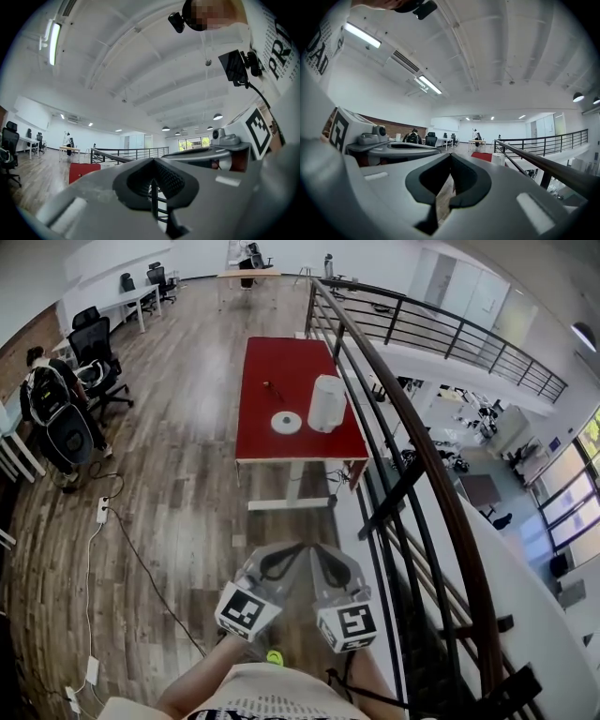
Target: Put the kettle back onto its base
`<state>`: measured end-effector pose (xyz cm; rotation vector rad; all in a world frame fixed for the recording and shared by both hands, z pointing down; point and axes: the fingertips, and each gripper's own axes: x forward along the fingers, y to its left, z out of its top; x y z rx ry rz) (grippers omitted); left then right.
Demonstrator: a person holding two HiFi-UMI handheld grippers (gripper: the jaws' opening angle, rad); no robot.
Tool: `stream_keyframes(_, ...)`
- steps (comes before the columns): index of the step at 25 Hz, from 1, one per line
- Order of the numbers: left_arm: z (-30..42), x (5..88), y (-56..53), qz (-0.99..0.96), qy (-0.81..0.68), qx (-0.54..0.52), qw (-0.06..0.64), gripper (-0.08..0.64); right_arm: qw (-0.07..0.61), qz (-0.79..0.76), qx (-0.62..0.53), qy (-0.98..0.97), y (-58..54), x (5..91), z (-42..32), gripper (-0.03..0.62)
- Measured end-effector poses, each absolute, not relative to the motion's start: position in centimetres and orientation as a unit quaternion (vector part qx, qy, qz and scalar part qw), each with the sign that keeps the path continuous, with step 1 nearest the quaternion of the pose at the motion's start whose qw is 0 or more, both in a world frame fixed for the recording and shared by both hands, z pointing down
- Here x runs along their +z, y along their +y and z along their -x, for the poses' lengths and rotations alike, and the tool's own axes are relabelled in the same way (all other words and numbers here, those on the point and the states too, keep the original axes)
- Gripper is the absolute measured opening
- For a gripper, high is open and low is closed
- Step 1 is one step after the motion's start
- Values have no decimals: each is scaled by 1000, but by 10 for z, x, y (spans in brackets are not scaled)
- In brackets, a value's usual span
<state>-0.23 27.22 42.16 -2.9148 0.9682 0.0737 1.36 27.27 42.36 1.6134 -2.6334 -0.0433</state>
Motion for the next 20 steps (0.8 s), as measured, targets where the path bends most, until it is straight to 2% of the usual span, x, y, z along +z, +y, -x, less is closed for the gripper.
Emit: stream_keyframes(20,24,416,175,956,288,40,27,-9,43,-553,-10,-832,176,420,-2,8)
